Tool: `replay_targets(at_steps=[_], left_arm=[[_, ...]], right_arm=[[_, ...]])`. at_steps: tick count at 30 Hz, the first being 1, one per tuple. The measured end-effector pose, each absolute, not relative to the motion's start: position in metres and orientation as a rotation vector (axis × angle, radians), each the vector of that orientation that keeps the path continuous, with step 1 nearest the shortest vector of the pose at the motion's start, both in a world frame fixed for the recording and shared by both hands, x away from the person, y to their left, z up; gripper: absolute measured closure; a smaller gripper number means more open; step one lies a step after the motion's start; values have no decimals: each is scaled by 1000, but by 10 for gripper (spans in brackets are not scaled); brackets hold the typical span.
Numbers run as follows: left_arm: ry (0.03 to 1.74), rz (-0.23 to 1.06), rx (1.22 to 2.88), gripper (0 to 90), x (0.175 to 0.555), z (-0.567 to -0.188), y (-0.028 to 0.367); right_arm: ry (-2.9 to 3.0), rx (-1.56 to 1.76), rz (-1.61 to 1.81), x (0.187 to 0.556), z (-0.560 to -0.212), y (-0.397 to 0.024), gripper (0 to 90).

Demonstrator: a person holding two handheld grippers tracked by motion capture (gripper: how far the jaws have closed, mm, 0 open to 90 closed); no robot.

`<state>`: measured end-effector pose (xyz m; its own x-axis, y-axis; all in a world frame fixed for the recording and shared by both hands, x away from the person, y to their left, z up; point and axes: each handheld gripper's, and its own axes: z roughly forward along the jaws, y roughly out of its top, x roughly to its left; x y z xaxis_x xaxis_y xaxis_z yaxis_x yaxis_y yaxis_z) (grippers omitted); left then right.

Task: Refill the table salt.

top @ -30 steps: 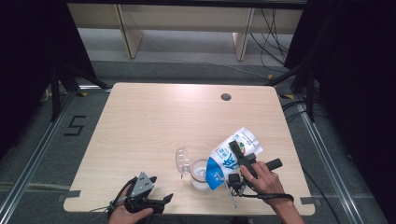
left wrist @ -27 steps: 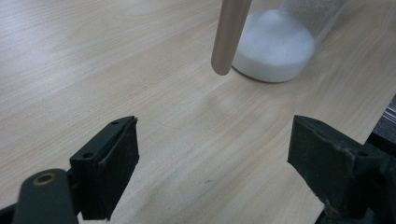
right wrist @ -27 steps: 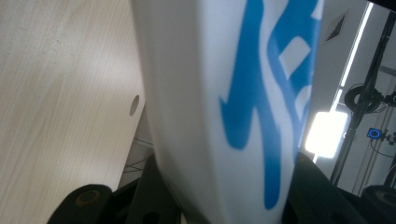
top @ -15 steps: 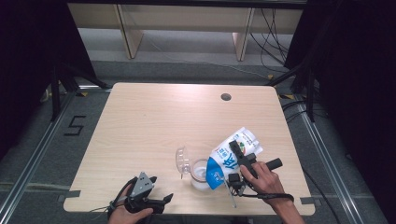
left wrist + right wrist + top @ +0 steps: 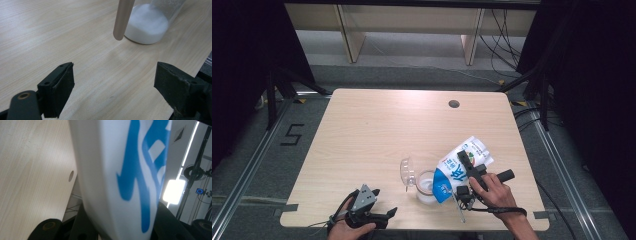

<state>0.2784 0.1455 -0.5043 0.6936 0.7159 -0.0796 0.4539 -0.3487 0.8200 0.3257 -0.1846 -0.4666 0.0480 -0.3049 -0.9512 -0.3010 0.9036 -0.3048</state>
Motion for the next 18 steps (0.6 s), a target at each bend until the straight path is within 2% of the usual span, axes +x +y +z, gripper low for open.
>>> replay_targets(at_steps=[18], left_arm=[[898, 373, 2008, 158, 278, -504, 146]], right_arm=[[1544, -492, -9, 325, -466, -185, 741]])
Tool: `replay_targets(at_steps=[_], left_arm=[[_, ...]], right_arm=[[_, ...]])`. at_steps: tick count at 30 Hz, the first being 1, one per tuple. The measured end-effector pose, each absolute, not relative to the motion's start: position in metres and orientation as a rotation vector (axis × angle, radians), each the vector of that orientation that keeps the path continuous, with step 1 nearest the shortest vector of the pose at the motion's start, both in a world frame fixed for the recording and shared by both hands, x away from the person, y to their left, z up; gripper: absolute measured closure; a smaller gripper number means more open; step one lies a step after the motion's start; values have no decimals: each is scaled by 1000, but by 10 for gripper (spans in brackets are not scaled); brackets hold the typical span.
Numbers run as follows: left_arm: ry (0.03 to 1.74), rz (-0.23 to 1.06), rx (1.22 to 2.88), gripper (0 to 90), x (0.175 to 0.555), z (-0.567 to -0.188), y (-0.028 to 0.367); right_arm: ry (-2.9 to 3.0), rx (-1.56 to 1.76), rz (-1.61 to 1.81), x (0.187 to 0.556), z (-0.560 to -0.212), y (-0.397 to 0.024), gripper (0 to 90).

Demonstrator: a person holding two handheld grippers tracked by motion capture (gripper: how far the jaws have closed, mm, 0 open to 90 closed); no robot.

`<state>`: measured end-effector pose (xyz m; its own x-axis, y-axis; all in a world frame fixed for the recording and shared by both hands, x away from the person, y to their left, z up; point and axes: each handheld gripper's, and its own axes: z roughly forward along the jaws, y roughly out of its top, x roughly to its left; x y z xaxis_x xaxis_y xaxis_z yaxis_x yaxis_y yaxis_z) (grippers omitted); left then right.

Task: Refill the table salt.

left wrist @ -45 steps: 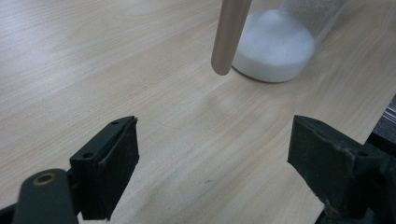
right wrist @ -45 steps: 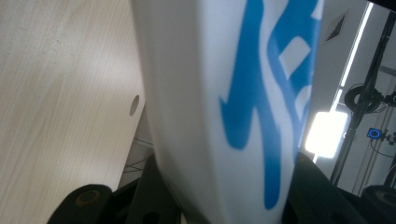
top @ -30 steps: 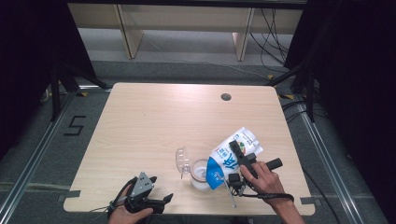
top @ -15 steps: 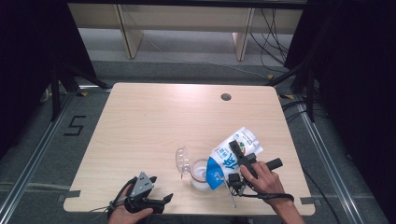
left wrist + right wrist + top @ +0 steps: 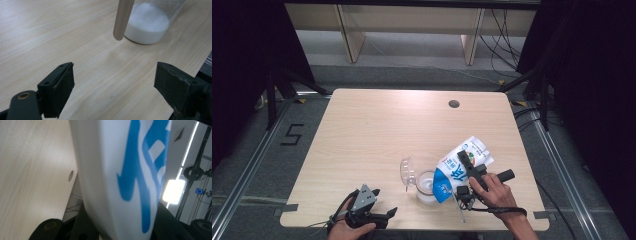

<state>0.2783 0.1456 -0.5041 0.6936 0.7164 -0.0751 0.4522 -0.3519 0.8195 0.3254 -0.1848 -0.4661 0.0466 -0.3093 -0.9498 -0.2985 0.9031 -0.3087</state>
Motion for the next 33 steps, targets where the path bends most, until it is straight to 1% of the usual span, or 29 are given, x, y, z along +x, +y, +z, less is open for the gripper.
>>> replay_targets(at_steps=[33], left_arm=[[900, 371, 2005, 158, 278, -504, 145]], right_arm=[[1533, -508, -25, 324, -464, -184, 764]])
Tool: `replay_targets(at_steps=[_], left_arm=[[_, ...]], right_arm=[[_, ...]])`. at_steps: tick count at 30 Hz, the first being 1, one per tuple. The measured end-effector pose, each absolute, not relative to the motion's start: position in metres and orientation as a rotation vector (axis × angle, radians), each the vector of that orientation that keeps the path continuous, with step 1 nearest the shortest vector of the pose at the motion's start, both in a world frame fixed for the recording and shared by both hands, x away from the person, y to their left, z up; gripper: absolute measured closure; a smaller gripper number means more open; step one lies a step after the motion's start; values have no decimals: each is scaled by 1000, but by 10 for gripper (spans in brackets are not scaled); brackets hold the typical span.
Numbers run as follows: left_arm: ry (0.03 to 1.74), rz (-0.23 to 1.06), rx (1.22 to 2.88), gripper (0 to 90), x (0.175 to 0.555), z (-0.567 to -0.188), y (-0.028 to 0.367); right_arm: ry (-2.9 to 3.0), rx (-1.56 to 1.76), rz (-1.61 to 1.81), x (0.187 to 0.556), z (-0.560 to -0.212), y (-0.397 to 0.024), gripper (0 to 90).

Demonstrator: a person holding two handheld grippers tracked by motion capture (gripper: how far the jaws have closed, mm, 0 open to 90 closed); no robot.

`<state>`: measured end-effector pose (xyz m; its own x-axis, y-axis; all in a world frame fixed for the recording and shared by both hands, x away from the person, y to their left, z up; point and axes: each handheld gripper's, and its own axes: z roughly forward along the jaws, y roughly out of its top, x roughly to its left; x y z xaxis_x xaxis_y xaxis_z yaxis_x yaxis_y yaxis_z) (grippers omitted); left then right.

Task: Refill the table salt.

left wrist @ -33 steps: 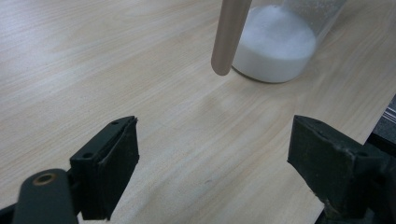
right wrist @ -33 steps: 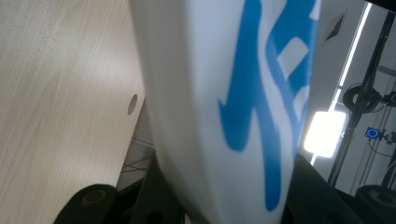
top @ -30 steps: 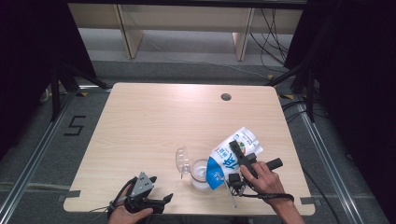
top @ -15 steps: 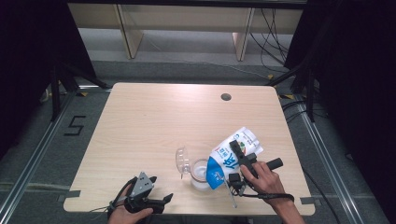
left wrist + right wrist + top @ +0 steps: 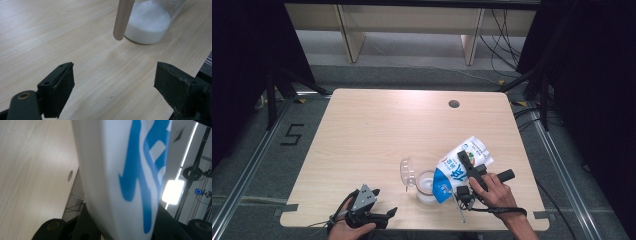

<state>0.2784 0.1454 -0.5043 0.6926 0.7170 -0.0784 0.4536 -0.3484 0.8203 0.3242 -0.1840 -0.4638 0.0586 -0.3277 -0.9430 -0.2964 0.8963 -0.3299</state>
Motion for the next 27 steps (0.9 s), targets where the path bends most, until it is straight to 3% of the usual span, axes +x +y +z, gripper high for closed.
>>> replay_targets(at_steps=[27], left_arm=[[894, 379, 2022, 158, 278, -504, 146]], right_arm=[[1546, -496, -14, 323, -464, -182, 781]])
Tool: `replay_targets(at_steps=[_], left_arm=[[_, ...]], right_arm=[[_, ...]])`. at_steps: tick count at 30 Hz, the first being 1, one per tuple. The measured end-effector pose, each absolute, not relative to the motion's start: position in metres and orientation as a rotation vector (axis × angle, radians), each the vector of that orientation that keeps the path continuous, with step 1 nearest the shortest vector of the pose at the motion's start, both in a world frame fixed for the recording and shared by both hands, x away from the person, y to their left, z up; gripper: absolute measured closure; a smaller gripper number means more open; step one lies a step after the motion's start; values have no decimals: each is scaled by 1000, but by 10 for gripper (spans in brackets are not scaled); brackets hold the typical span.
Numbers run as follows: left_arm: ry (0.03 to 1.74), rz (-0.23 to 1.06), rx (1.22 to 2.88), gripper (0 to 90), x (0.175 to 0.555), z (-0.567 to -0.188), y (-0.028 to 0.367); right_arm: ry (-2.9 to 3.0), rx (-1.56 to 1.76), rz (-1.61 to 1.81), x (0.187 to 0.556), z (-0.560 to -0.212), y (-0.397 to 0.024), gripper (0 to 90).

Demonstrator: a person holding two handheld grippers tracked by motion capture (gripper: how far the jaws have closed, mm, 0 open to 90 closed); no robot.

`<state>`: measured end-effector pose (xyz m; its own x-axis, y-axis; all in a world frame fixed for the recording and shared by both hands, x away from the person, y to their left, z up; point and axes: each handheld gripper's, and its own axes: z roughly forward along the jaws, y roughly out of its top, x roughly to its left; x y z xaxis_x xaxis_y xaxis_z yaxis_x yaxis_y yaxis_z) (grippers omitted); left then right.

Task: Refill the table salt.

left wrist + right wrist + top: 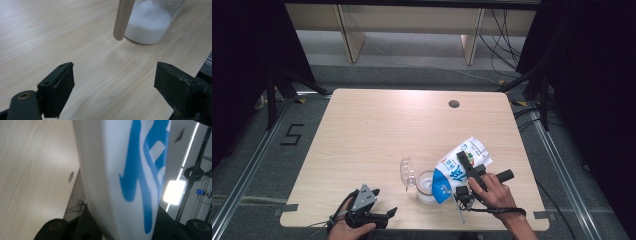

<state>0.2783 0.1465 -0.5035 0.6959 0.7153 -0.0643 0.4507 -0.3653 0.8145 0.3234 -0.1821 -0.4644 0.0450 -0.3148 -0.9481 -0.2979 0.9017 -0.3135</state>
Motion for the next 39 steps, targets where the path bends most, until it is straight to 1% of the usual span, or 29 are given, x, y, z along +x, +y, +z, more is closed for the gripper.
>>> replay_targets(at_steps=[7, 19, 22, 26, 30, 35, 36, 37, 39], left_arm=[[901, 375, 2005, 158, 278, -504, 145], [906, 376, 1999, 158, 278, -504, 145], [888, 380, 2033, 158, 279, -503, 148], [900, 371, 2001, 158, 278, -504, 146], [884, 374, 2032, 158, 279, -503, 148], [900, 371, 1999, 158, 278, -504, 146], [901, 371, 1999, 158, 278, -504, 146], [900, 371, 1999, 158, 278, -504, 146], [885, 374, 2029, 158, 279, -503, 148]], right_arm=[[1520, -536, -16, 324, -462, -181, 784], [1564, -463, 31, 324, -466, -182, 786], [1571, -460, 31, 323, -466, -181, 787], [1580, -468, 25, 324, -463, -181, 787], [1622, -406, 60, 322, -465, -180, 788], [1623, -442, 93, 325, -462, -179, 788], [1664, -380, 107, 324, -466, -180, 788], [1645, -440, 99, 326, -461, -179, 788], [1675, -367, 137, 325, -464, -180, 788]])
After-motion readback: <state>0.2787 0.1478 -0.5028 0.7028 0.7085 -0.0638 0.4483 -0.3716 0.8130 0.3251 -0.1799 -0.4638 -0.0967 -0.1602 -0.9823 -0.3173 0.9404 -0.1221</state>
